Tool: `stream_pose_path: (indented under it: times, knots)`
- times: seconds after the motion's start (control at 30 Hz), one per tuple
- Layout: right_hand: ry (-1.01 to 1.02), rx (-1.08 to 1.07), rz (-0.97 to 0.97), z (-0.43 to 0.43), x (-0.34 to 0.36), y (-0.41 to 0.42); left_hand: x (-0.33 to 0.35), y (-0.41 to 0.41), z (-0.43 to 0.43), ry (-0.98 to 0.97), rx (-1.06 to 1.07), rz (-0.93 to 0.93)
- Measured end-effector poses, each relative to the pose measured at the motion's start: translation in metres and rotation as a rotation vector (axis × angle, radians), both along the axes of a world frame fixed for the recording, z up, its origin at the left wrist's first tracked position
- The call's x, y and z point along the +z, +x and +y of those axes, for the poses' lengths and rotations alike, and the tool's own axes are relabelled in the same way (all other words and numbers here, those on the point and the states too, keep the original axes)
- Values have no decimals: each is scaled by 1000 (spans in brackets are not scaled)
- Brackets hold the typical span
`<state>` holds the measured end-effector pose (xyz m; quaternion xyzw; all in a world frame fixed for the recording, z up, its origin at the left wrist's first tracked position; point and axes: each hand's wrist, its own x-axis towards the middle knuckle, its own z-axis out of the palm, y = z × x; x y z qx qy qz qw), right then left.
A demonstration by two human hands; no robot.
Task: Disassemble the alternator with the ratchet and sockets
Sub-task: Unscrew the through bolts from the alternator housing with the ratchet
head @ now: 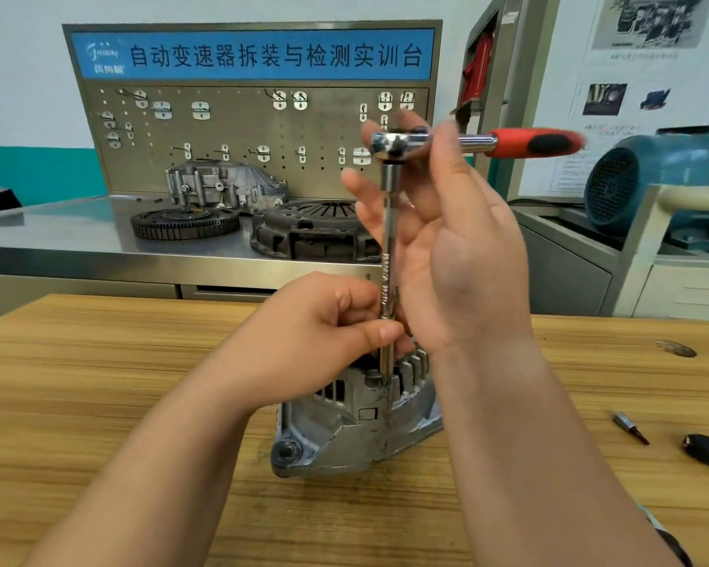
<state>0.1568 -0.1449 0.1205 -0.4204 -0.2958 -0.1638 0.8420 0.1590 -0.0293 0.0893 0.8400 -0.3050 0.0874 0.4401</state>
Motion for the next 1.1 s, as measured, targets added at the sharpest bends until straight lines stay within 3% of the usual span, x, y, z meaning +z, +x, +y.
stream_pose_path:
  times: [0.2, 0.37, 0.47, 0.6, 0.87, 1.1]
  knots:
    - [13, -23, -103, 4, 0, -2, -3, 3, -3, -66, 60, -51]
    - [40, 48, 1, -1, 1, -2, -2, 1, 1, -35, -25, -14]
    - [5, -60, -48, -1, 1, 0, -4, 6, 1, -55, -31, 28]
    - [-29, -156, -132, 1, 1, 0, -4, 6, -2, -71, 52, -61]
    - [20, 52, 47, -2, 2, -2, 1, 0, -1, -74, -55, -1]
    - [-27, -130, -130, 2, 2, -1, -3, 3, -4, -112, 67, -69]
